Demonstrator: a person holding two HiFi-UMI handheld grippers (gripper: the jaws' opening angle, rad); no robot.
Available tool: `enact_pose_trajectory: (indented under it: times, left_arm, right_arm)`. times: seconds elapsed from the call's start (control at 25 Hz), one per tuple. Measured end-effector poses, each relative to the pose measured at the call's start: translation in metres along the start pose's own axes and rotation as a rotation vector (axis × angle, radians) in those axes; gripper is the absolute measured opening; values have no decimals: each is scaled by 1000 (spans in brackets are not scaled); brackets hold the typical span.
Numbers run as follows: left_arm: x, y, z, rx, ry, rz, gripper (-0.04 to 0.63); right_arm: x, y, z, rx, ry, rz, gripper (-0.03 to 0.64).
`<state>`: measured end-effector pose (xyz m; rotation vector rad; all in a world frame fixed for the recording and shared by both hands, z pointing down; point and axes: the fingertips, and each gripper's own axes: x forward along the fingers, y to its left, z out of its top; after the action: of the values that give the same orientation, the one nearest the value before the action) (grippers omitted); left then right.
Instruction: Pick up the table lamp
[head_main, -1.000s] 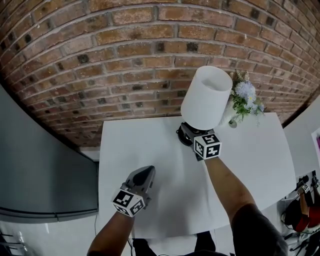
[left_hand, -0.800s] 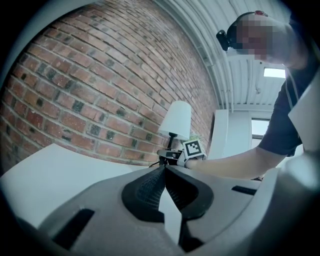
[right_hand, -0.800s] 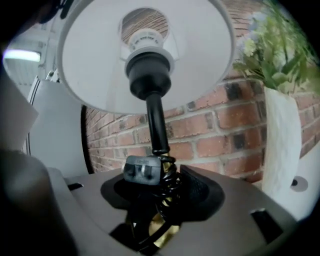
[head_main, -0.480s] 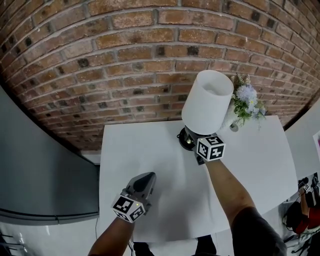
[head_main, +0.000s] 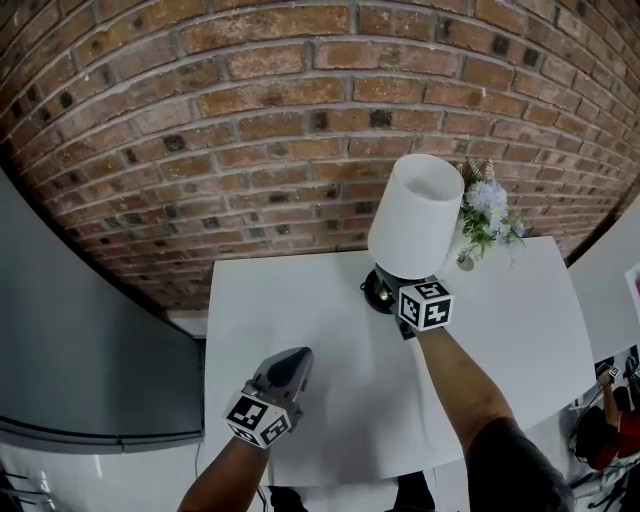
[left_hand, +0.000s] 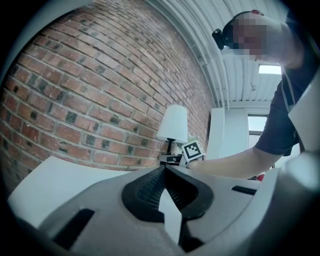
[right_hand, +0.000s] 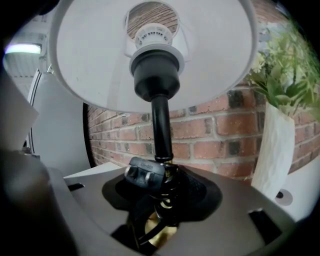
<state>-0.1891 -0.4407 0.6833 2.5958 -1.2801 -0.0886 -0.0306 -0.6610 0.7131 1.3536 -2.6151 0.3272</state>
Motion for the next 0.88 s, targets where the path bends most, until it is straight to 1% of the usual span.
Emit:
enact_pose_trajectory:
  times: [0.12, 0.28, 0.6, 0.72, 0.88]
  left_arm:
    - [0, -1, 9, 10, 0, 0, 5]
    - [-1, -4, 25, 30, -1, 3, 4]
    - [-2, -14, 70, 73, -11, 13, 5]
    - [-4, -17, 92, 84, -25, 18, 5]
    - [-4, -19, 126, 113, -45, 28, 5]
  right_arm:
    - [-7, 3, 6, -16, 1, 7, 189]
    - [-18, 10, 20, -9, -6, 22, 189]
    - [-41, 22, 62, -42, 4, 41, 189]
    - [-50, 25, 83, -44, 1, 46, 189]
    - [-59, 30, 122, -58, -21, 57, 187]
